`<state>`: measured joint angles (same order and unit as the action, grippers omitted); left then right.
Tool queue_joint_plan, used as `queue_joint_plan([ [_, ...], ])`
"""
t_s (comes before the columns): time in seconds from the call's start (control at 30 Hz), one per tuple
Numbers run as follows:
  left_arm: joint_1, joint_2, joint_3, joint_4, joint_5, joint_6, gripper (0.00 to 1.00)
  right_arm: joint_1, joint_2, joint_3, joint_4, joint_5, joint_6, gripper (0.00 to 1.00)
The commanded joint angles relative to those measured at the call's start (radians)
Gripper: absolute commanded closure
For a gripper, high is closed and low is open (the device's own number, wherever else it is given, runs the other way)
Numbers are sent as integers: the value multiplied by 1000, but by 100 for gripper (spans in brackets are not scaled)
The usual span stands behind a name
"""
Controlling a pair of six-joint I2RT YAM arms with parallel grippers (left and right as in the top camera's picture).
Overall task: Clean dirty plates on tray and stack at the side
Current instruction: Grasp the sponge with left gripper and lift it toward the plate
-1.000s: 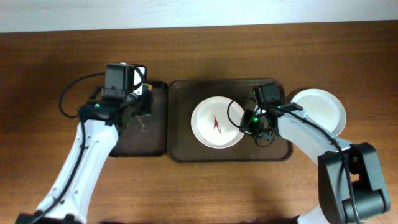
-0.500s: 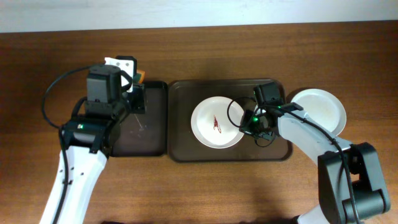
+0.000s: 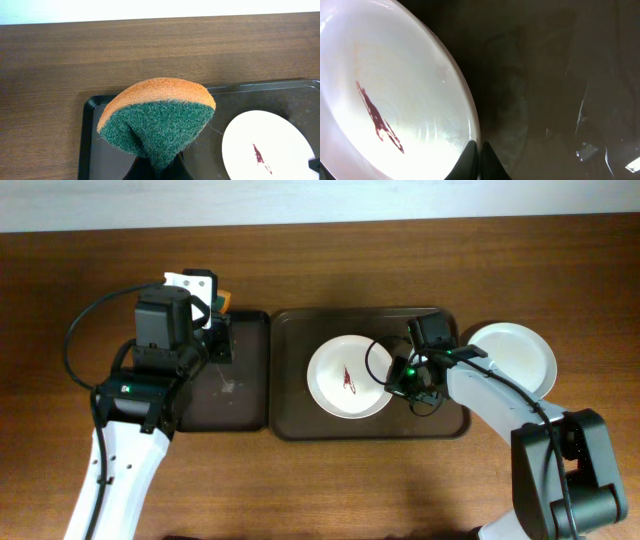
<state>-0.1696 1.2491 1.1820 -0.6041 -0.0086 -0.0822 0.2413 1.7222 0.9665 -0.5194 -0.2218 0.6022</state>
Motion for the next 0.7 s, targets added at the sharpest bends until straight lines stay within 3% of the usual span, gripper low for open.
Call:
queue_joint_plan([
  [0.0, 3, -19, 23, 6, -7, 9, 100, 7, -14, -4, -3, 16, 5, 96],
  [0.43, 2, 23, 23, -47, -7, 8, 97, 7, -14, -4, -3, 16, 5, 96],
  [0.67, 2, 195, 23, -123, -6, -11, 100, 7, -14, -4, -3, 16, 5, 96],
])
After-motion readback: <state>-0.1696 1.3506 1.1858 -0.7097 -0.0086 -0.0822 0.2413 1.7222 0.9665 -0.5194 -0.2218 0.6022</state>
